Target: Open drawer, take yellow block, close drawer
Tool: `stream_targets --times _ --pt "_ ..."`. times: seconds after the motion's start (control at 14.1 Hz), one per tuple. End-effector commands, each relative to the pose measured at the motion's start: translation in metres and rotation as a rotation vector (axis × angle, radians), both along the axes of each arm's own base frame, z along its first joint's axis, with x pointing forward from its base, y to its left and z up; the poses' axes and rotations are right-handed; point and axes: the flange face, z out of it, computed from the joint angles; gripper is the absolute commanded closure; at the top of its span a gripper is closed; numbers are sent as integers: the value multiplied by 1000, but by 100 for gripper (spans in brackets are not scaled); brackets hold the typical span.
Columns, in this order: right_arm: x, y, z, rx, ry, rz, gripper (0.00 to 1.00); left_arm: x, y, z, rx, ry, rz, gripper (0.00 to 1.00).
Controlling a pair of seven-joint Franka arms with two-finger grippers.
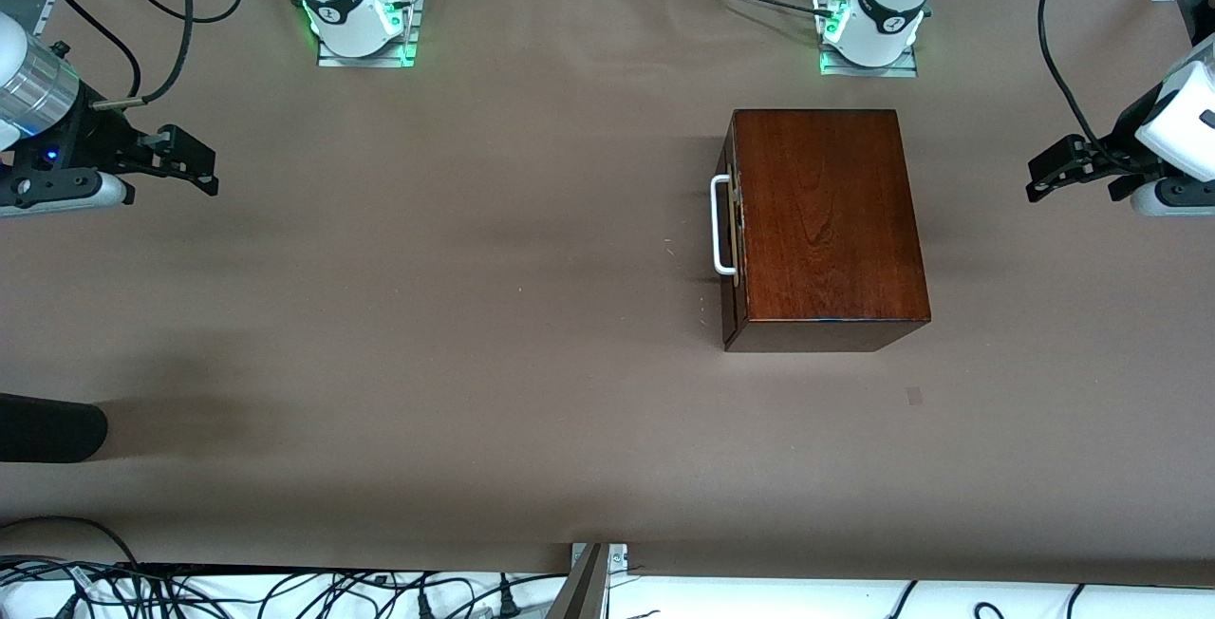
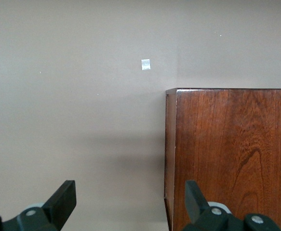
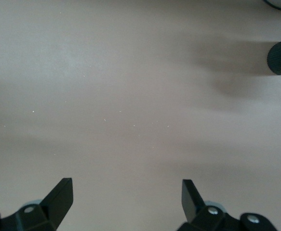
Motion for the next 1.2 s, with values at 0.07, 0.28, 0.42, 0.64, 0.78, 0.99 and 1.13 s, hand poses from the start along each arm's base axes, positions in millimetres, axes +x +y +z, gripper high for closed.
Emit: stream_targets --times 0.07,0.28,0.42,0.64,0.78,0.99,1.13 --pt "-1 0 7 -1 -12 2 0 0 1 0 -9 -9 -20 0" --pt "-1 1 7 1 -12 3 0 1 1 -2 -10 -6 -43 0" --pt "-1 2 7 1 -14 5 0 1 0 -3 -10 -1 -45 0" --pt "0 1 8 2 -24 2 0 6 -14 -23 -24 44 -63 0" --pt "0 6 9 4 -26 11 0 6 -71 -32 -26 66 -157 0" --pt "-1 9 8 5 -24 15 0 2 -161 -62 -31 113 -238 0" --pt "-1 8 8 5 -24 14 0 2 -210 -92 -36 136 -276 0"
